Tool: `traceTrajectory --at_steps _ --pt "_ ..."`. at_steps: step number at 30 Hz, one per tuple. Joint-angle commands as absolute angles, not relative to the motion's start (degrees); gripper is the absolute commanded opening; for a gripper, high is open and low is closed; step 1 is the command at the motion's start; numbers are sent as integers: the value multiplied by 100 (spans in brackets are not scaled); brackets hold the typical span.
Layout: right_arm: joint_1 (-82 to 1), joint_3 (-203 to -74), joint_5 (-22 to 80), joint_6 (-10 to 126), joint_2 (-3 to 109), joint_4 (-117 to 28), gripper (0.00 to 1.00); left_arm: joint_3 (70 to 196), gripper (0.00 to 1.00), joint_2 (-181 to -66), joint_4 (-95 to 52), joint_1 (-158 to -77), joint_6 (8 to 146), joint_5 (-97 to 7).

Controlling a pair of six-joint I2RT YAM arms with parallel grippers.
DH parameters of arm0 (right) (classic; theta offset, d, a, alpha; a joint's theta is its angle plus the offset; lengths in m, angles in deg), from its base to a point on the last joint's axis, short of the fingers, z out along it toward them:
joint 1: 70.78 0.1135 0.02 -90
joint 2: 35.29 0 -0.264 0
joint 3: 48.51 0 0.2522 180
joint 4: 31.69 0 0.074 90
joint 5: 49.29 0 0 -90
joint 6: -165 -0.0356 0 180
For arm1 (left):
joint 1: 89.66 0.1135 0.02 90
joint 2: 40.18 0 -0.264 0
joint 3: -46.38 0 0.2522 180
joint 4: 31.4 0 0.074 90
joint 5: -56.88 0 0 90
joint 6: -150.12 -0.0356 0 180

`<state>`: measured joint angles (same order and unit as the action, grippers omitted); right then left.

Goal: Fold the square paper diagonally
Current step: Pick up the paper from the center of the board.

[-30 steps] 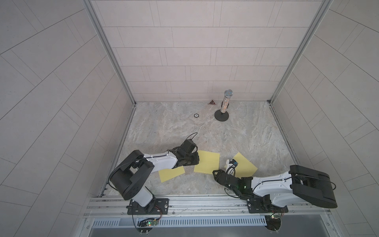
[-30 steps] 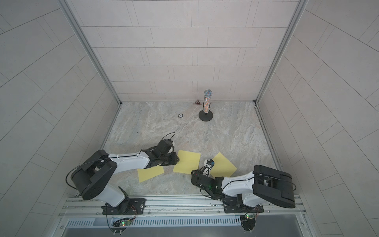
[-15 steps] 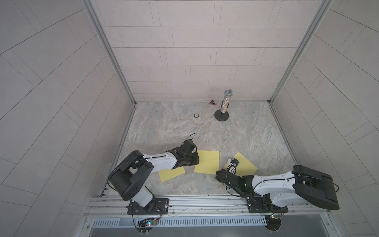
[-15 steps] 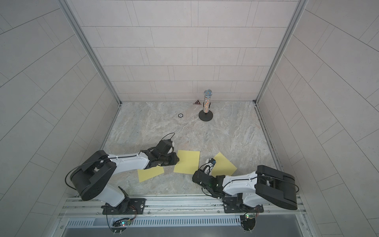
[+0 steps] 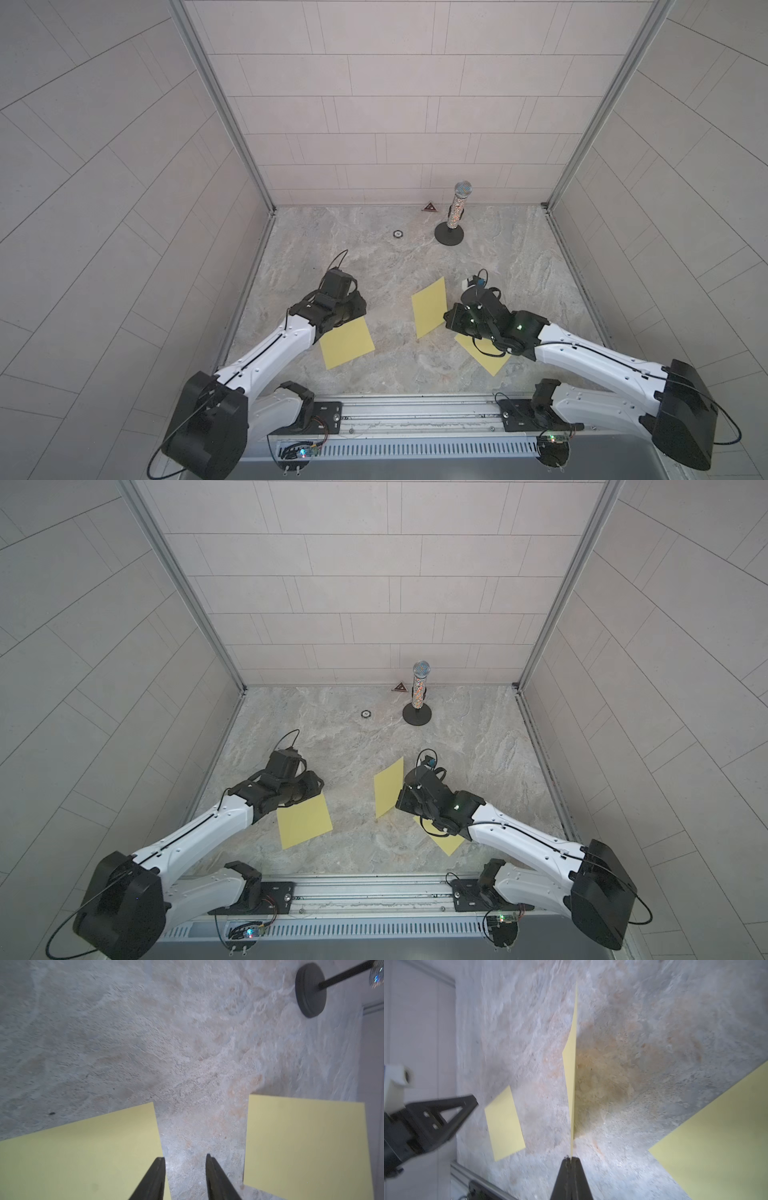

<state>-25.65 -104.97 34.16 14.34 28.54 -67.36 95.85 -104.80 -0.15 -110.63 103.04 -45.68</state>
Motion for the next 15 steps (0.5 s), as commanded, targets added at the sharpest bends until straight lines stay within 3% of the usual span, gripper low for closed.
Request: traceTrajectory --at_steps 1,7,11,15 --pt "-2586 -11364 2370 2858 3201 -8109 0 9498 38 -10390 -116 -10857 10332 -5548" --pt "-2596 -12619 1764 3699 3444 -9112 0 9356 37 -10024 -155 -10856 10248 -5481" --pt "-2788 -12455 1650 3794 3261 -9023 0 9216 37 -9764 -487 -10856 10271 -5654" --pt "-3614 -12104 892 3954 3485 -9043 0 9086 37 -9777 -923 -10858 10385 -5835"
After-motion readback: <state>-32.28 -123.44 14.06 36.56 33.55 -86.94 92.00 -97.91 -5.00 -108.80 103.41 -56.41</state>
